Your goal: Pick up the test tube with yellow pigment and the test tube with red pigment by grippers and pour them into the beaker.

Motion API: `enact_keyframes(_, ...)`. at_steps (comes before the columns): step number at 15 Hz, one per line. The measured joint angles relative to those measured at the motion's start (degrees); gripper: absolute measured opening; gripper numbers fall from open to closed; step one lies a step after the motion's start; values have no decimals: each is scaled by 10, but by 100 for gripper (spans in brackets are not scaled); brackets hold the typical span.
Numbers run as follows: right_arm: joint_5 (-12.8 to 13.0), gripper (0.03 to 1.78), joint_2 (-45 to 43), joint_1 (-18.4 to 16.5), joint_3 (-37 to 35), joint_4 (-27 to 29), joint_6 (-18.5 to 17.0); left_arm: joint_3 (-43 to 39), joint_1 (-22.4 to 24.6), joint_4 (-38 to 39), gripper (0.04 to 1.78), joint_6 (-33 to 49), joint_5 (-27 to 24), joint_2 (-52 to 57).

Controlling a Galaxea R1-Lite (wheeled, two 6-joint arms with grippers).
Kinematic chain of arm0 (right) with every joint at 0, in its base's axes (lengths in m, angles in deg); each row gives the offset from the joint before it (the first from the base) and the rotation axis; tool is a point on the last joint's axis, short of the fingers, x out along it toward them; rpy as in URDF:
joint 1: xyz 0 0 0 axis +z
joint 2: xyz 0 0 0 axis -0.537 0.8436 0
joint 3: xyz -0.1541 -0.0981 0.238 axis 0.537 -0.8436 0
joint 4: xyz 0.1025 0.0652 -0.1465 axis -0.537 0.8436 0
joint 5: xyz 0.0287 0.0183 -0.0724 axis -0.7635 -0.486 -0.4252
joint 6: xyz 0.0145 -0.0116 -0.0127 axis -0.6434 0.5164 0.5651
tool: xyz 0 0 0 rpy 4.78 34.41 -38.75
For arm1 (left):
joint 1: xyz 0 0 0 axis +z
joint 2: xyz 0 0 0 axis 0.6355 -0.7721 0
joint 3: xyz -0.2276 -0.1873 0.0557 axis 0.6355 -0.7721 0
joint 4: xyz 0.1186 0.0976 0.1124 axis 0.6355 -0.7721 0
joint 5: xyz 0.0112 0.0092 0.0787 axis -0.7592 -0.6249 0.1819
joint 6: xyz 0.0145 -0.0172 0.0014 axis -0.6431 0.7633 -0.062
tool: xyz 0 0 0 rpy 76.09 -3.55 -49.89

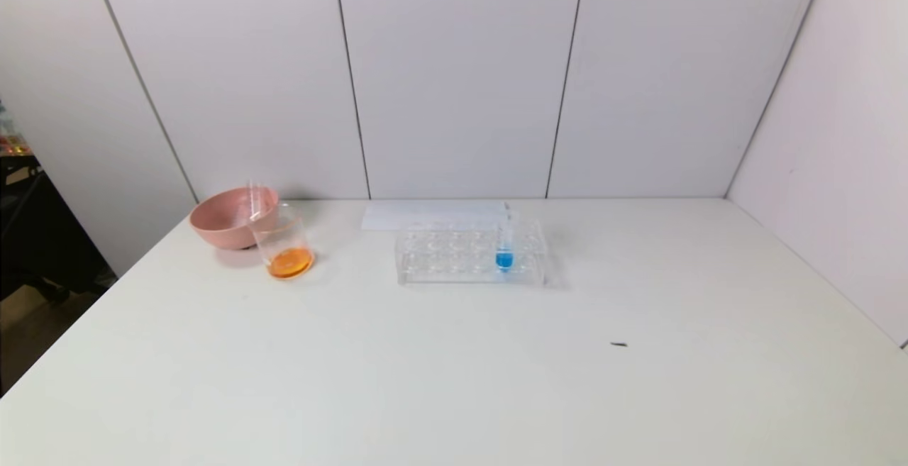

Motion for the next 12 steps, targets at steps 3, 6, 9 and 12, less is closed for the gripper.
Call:
enact_keyframes(3, 0, 170, 0, 0, 0, 0, 0, 0, 0, 0, 176, 0, 0, 0)
enact_keyframes(6, 0, 170, 0, 0, 0, 0, 0, 0, 0, 0, 176, -1, 0, 0)
enact_keyframes(9, 0, 170, 0, 0, 0, 0, 1, 0, 0, 0, 176, -1, 0, 0)
enact_keyframes(12, 0, 170, 0, 0, 0, 0, 0, 0, 0, 0, 176, 0, 0, 0)
